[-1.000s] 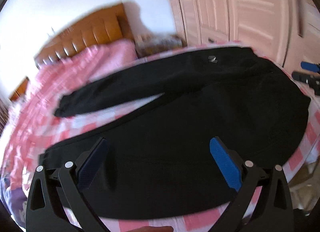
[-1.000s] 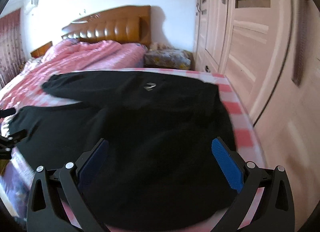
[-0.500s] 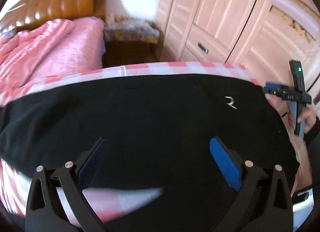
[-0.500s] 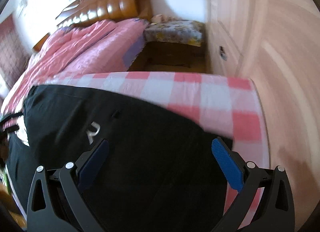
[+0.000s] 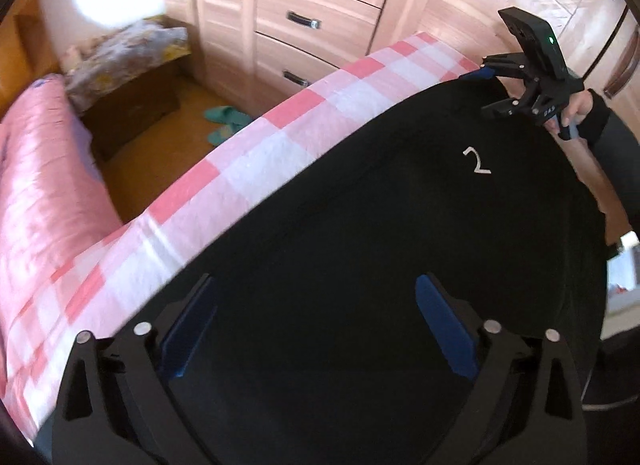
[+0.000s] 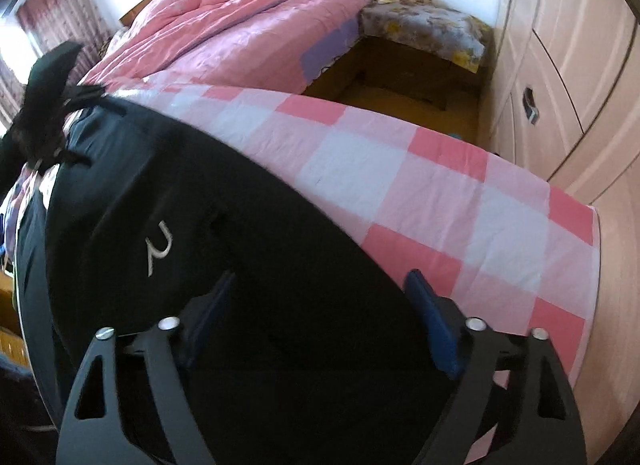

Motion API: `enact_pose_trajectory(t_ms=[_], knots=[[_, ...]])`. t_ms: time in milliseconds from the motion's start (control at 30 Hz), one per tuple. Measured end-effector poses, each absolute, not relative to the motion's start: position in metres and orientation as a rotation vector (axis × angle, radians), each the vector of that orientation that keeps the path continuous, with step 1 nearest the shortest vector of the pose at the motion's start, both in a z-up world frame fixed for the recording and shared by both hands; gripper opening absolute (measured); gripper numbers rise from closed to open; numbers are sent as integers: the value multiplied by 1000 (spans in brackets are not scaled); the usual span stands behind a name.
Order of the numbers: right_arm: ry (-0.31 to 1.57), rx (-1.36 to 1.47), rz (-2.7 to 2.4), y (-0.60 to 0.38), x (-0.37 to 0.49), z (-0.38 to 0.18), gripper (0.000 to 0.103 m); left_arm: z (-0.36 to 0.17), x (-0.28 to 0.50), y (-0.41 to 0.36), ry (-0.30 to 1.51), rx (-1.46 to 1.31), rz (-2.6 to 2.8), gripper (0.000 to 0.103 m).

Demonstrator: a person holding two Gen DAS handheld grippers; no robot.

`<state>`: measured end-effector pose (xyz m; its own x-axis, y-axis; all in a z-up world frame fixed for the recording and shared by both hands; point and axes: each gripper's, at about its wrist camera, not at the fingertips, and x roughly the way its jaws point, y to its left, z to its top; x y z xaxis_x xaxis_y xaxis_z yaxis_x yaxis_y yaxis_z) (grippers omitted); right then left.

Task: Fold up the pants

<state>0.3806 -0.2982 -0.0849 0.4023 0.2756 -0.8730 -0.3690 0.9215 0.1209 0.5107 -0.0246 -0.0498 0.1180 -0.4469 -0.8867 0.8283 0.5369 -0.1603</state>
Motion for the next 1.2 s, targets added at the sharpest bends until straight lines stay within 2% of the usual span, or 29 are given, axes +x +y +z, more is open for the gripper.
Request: enact_pose_trajectory(t_ms=[33,100,133,167,467,533,600,667,767,867,1033,1200], knots=[[1078,-86,421,-298,378,-83,50,-51,518,-26,1104,415,-995,95],[1062,-110,383,-297,374,-79,29,-51,522,-27,1105,405,-1023,94],[1052,-122,377,-295,370,-76,20,-50,525,-28,1103,403,-1042,91],[1034,-148,366,-294,364,-71,16,-50,526,-31,1098,406,-1053,90],[749,-320,262,-253,276,-14,12,-52,546,-41,1120,429,-1159,90],[713,-321,247,-249,261,-8,11,-57,545,-41,1150,433,-1191,85],[684,-315,235,-248,250,-4,11,-61,542,-39,1157,441,-1187,68],[651,-314,217,-242,242,-1,11,-59,537,-33,1142,434,-1162,34],[647,-322,182,-239,242,-3,11,-41,515,-21,1049,465,-1104,19],[634,-307,162,-238,235,1,11,-8,480,-7,910,511,-1005,17],[585,-302,157,-231,192,16,11,55,377,12,660,629,-845,14],[563,-290,155,-226,133,15,11,75,262,19,525,700,-762,12]])
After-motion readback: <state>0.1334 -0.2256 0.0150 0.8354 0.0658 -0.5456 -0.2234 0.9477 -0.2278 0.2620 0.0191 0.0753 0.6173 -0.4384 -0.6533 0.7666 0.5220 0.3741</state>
